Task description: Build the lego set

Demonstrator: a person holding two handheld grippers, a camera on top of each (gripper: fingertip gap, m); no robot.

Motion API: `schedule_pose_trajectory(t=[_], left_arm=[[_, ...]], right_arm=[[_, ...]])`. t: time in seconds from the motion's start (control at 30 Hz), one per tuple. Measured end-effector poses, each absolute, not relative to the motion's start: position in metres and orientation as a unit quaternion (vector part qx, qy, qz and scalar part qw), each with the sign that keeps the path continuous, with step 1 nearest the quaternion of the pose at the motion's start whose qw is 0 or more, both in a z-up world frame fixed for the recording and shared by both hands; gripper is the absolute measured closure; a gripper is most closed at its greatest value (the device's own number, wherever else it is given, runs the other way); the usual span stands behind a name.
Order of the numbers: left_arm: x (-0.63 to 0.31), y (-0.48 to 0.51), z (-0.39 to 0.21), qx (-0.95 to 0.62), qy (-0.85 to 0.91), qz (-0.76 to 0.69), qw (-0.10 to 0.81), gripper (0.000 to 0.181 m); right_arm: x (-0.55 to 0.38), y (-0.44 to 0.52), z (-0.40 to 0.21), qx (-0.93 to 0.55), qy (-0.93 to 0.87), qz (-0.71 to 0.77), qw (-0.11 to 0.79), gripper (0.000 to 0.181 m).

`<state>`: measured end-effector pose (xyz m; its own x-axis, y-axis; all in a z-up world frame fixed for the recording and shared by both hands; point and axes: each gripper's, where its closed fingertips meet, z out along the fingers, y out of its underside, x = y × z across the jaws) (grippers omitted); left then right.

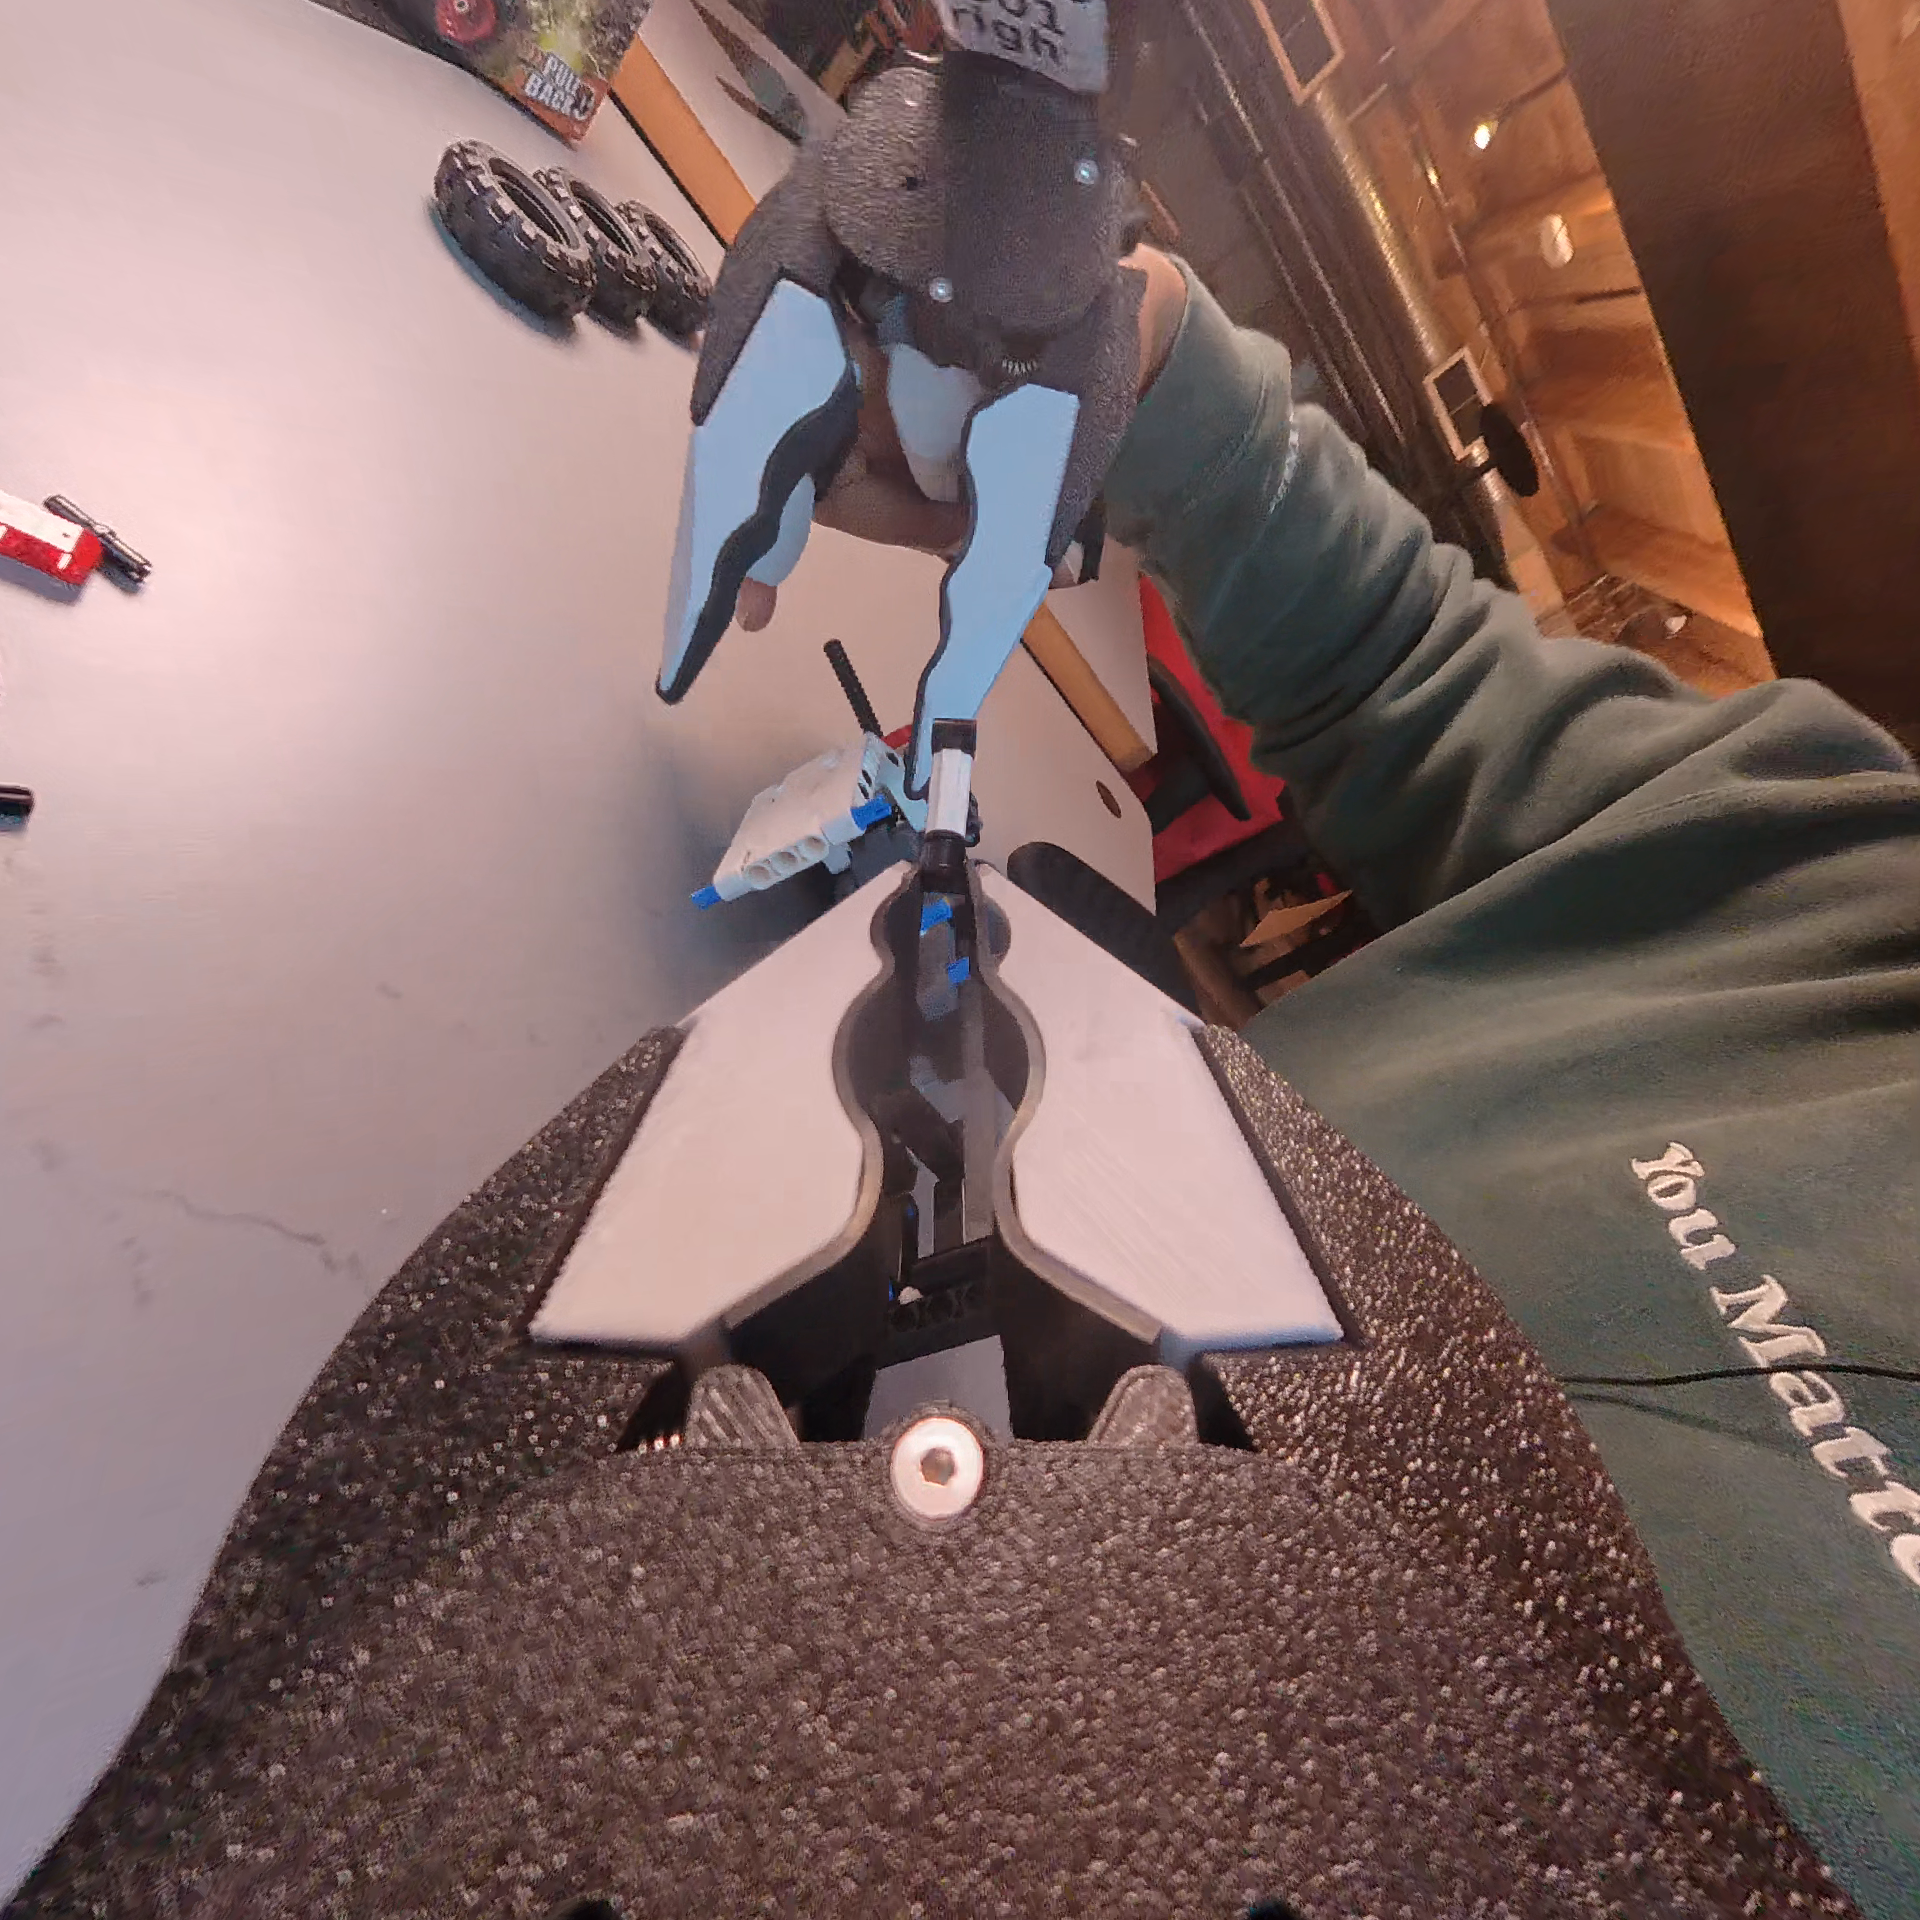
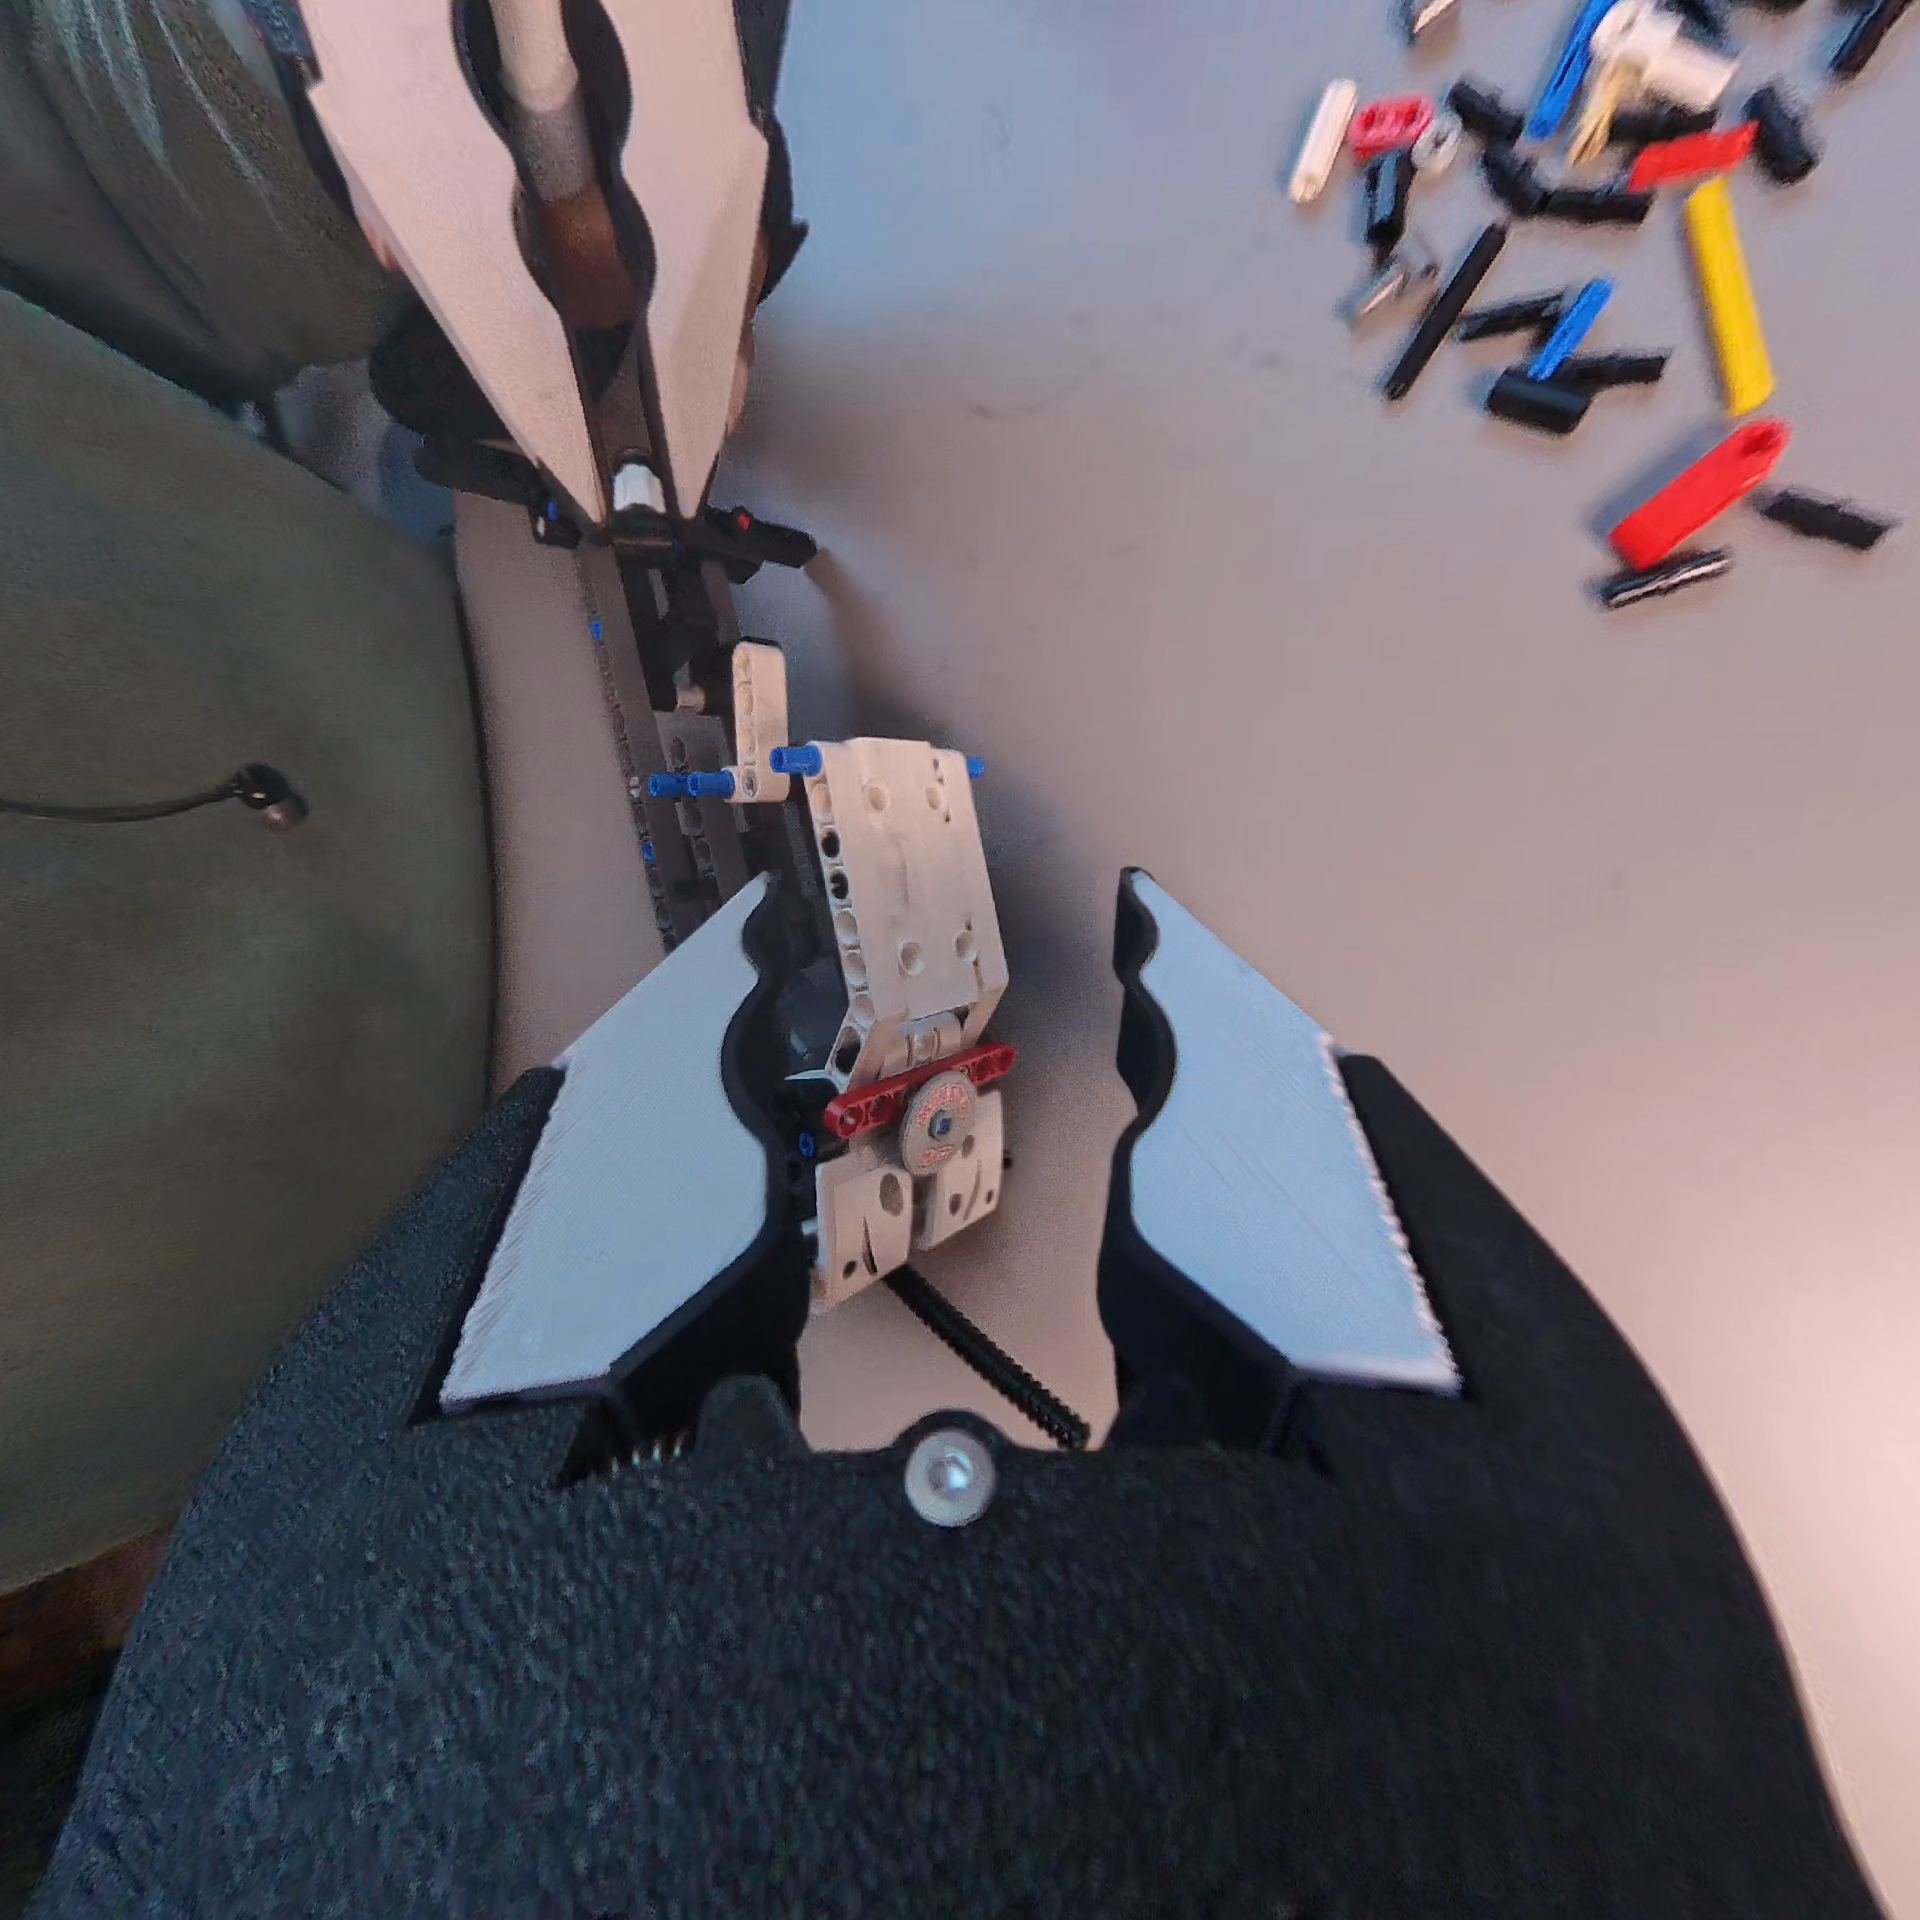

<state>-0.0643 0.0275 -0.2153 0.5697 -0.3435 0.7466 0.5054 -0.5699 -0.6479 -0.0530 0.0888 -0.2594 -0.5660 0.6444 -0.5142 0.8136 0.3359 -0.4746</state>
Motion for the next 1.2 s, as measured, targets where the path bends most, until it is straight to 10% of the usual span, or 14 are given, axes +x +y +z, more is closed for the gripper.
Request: schedule_pose_trajectory(t=[0.43, 1.2], left_arm=[[-0.036, 0.031, -0.181, -0.738, -0.010, -0.497, 0.455, 0.173], [-0.029, 0.019, -0.226, -0.824, 0.099, -0.428, 0.357, 0.163]], right_arm=[[-0.047, 0.055, -0.170, 0.235, 0.841, -0.341, -0.349, 0.160], [-0.031, 0.033, -0.237, 0.036, 0.955, -0.292, -0.049, 0.174]])
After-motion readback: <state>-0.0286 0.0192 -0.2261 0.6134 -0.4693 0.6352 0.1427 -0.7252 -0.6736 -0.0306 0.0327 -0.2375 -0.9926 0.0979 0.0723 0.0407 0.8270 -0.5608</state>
